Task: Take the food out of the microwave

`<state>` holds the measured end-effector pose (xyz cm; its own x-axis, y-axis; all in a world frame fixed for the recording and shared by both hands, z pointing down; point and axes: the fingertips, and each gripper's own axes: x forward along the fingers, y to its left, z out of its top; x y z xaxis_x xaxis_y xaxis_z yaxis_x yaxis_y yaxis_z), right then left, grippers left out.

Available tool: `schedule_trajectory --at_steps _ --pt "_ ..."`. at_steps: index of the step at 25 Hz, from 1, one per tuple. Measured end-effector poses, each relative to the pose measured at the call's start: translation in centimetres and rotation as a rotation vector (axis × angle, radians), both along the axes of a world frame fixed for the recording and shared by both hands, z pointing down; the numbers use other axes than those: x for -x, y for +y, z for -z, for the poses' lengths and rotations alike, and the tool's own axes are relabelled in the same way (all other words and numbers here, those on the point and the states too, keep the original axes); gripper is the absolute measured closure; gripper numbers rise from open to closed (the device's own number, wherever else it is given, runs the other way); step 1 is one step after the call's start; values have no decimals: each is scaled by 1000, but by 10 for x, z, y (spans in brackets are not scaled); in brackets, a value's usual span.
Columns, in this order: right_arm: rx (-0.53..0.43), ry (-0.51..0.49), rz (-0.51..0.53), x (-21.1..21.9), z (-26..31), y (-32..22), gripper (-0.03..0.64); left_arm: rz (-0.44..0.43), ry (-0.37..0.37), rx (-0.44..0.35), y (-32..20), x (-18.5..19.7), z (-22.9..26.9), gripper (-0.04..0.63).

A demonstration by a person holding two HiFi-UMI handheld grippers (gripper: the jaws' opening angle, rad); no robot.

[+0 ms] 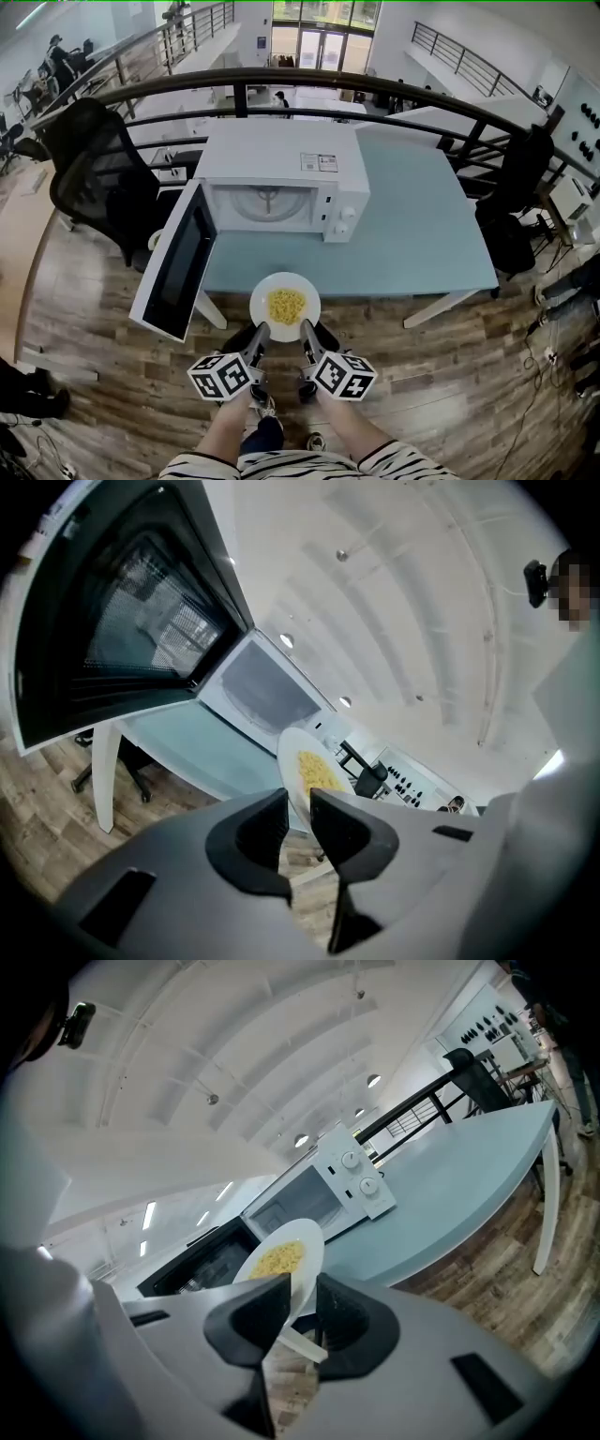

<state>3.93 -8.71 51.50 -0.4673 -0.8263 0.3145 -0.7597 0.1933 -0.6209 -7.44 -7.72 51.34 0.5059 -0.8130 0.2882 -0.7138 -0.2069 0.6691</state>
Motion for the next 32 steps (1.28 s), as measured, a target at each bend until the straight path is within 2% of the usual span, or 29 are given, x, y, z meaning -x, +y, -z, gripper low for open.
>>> schedule_trajectory --at_steps 15,32 --pt "-22 10 124 -26 17 95 523 125 13 -28 110 -28 16 511" --pt "-10 2 184 -55 19 194 523 171 23 -20 216 -58 19 513"
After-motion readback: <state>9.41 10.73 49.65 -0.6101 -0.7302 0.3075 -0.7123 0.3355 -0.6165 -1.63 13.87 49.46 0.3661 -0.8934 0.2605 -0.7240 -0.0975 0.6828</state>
